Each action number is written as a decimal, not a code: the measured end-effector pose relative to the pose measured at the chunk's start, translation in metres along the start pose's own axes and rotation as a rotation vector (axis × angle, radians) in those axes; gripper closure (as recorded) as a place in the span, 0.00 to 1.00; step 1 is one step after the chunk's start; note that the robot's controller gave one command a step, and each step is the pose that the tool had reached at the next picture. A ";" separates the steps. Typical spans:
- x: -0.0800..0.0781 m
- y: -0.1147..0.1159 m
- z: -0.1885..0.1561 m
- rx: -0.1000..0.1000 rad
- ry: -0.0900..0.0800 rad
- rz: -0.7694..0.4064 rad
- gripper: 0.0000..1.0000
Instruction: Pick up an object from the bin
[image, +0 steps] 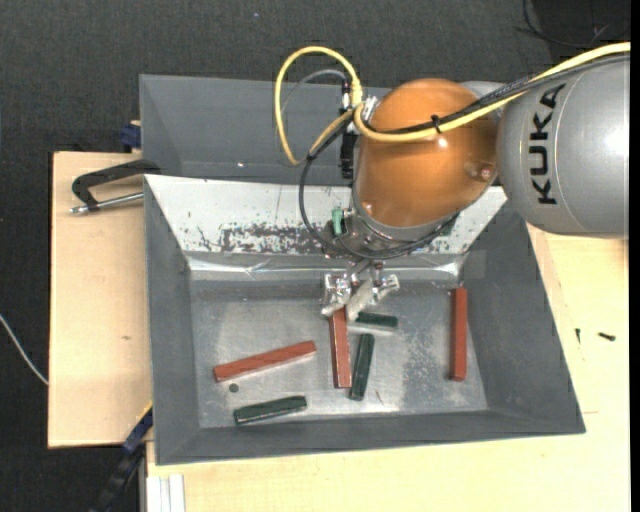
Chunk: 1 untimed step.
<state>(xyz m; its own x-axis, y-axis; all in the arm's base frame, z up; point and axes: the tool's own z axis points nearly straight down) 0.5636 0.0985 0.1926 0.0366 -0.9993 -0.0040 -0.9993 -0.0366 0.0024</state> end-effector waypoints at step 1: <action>0.005 -0.006 -0.004 0.022 0.000 0.015 1.00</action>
Offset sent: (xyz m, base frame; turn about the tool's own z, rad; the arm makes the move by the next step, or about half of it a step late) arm 0.0080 -0.0103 0.1084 0.0860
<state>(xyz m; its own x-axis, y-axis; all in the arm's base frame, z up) 0.5701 0.0934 0.1965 0.0216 -0.9998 -0.0042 -0.9996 -0.0215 -0.0200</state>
